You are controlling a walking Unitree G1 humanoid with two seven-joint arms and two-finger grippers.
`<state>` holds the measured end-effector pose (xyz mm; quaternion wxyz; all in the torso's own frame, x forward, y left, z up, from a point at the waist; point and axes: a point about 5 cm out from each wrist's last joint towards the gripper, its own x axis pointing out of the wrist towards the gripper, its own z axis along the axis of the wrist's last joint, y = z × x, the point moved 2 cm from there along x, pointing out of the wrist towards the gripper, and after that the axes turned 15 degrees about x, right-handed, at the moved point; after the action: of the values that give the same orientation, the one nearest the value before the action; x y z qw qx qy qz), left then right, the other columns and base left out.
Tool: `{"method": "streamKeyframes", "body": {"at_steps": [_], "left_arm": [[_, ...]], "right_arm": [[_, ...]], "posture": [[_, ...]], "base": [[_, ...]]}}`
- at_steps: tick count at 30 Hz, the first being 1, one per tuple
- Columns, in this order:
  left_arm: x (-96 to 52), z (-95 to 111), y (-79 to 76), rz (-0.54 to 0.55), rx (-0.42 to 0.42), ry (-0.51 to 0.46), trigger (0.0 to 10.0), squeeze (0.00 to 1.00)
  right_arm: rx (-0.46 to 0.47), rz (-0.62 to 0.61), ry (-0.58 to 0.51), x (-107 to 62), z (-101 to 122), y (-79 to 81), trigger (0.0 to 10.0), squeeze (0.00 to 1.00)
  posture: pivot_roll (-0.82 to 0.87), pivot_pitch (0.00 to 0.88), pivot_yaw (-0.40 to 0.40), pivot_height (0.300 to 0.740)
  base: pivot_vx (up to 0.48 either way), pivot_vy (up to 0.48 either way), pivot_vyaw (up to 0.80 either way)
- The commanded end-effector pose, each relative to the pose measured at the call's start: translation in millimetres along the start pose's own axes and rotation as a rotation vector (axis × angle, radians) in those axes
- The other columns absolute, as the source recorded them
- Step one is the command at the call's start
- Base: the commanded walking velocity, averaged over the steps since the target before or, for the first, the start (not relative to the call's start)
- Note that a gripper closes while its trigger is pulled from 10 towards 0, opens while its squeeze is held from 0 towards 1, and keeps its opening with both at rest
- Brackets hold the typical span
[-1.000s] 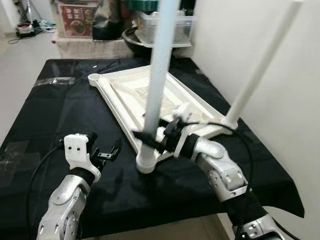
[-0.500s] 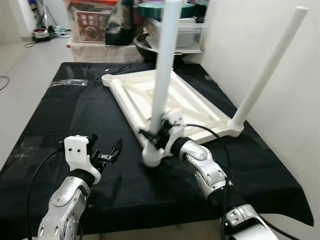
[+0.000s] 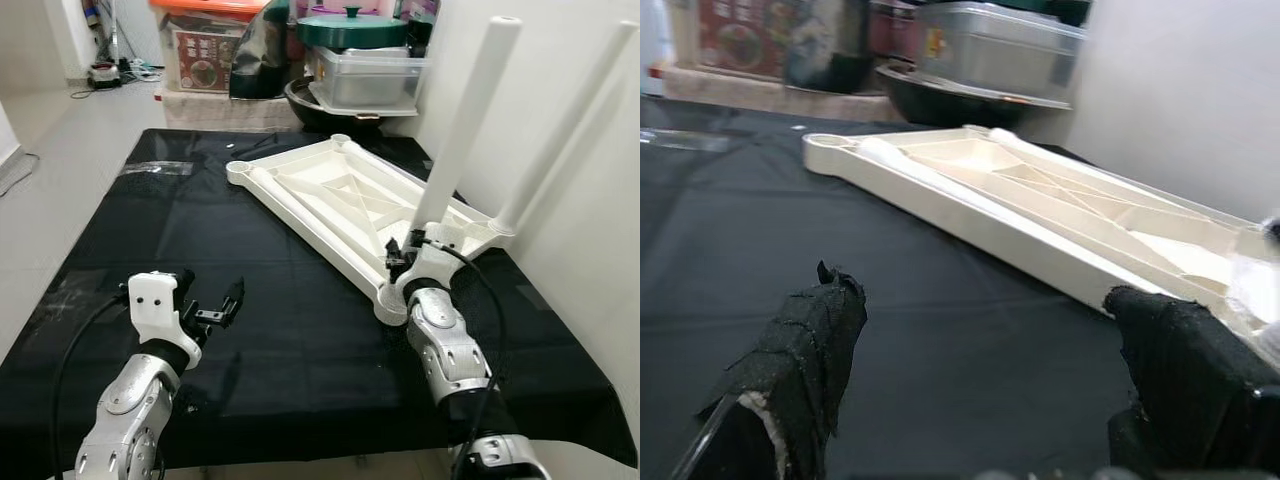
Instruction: Building children table
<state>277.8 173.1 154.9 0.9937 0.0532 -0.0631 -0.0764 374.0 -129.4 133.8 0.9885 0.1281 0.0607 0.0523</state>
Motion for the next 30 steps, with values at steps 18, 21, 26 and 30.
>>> {"method": "streamKeyframes", "body": {"at_steps": [18, 21, 26, 30], "left_arm": [[-0.8, -1.0, -3.4, -0.009, -0.005, -0.001, 10.0, 0.00], [-2.1, -1.0, -3.3, -0.010, -0.006, 0.000, 10.0, 0.00], [-2.7, -0.2, -3.5, -0.014, -0.008, -0.002, 10.0, 0.00], [-3.0, 0.6, -4.0, -0.016, -0.009, -0.004, 10.0, 0.00]], "right_arm": [[-0.138, 1.187, 0.207, -53.0, -22.3, 100.5, 4.0, 0.00], [-0.054, 1.021, 0.128, -35.0, -22.2, 99.4, 0.0, 0.00], [-0.058, 0.636, 0.040, -5.7, -11.8, 69.0, 0.0, 0.00], [-0.002, -0.080, -0.017, 13.6, -2.0, -11.6, 0.0, 0.00]], "posture": [[0.13, 0.000, -0.129, 0.740], [0.13, 0.000, -0.126, 0.740], [0.11, 0.000, -0.117, 0.740], [0.10, 0.000, -0.117, 0.740]], "base": [[0.000, 0.000, 0.00], [0.000, 0.000, 0.00], [0.000, 0.000, 0.00], [0.000, 0.000, 0.00]]}}
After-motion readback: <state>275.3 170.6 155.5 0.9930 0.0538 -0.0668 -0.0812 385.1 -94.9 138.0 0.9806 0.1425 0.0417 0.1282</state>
